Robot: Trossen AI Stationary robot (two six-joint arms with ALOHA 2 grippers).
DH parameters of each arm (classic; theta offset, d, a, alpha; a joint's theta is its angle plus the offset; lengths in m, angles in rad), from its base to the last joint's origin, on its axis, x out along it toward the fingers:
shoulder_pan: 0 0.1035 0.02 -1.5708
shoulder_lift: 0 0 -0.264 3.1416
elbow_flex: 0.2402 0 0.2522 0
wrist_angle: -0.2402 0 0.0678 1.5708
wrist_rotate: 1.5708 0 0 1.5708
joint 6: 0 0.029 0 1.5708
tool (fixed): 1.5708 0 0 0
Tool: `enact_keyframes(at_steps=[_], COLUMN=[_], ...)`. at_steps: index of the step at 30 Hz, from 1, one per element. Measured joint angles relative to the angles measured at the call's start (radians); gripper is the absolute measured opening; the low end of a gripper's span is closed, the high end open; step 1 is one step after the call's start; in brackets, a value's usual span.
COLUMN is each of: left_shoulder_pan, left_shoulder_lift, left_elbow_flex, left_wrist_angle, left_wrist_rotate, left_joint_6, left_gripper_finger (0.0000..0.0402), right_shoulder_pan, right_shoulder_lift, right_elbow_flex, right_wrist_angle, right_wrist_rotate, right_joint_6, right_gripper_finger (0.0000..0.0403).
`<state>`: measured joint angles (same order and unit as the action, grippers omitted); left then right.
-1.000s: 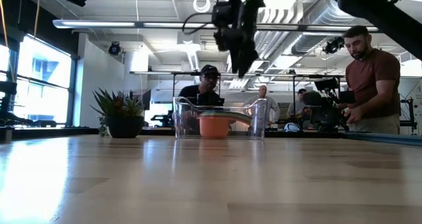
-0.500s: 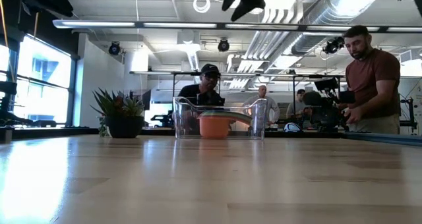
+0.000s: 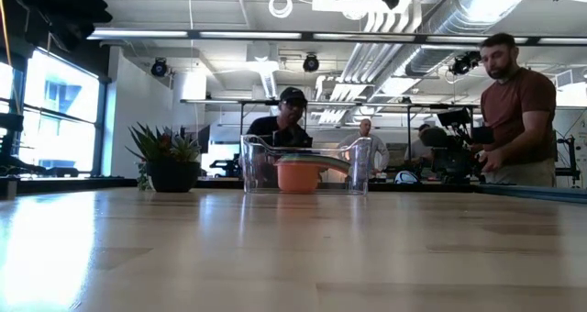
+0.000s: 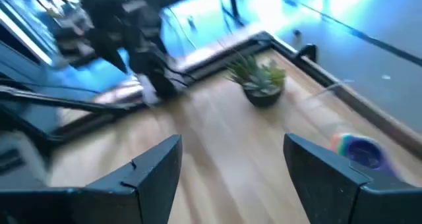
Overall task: Nest measuring cups in basket
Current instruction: Return to Home Position
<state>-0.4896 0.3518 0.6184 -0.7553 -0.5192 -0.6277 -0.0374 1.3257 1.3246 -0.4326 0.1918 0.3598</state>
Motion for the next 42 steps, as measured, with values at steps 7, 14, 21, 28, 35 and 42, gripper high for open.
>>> enact_keyframes(at_steps=[7, 14, 21, 28, 35, 42], left_shoulder_pan=[0.000, 0.015, 0.064, 0.123, 0.186, 0.257], left_shoulder_lift=[-0.071, -0.085, -0.085, -0.085, -0.085, -0.084], left_elbow_flex=[-0.194, -0.323, -0.398, -0.491, -0.560, -0.608], left_wrist_angle=[0.303, 0.474, 0.572, 0.746, 0.789, 0.828], left_wrist_rotate=[0.122, 0.246, 0.308, 0.308, 0.305, 0.298], left_joint_6=[0.156, 0.261, 0.298, 0.261, 0.237, 0.237], left_gripper_finger=[0.0064, 0.0064, 0.0064, 0.0064, 0.0064, 0.0064], right_shoulder_pan=[0.064, 0.091, 0.091, 0.091, 0.091, 0.091], right_shoulder_lift=[-0.247, -0.473, -0.681, -0.912, -1.171, -1.323], right_elbow_flex=[-0.397, -0.652, -0.782, -0.860, -0.884, -0.884], right_wrist_angle=[0.427, 0.674, 0.672, 0.500, 0.252, 0.109], right_wrist_rotate=[-0.001, 0.004, 0.007, -0.010, -0.018, 0.000], right_joint_6=[0.091, 0.084, 0.011, 0.001, -0.017, -0.080], right_gripper_finger=[0.0257, 0.0257, 0.0257, 0.0257, 0.0257, 0.0257])
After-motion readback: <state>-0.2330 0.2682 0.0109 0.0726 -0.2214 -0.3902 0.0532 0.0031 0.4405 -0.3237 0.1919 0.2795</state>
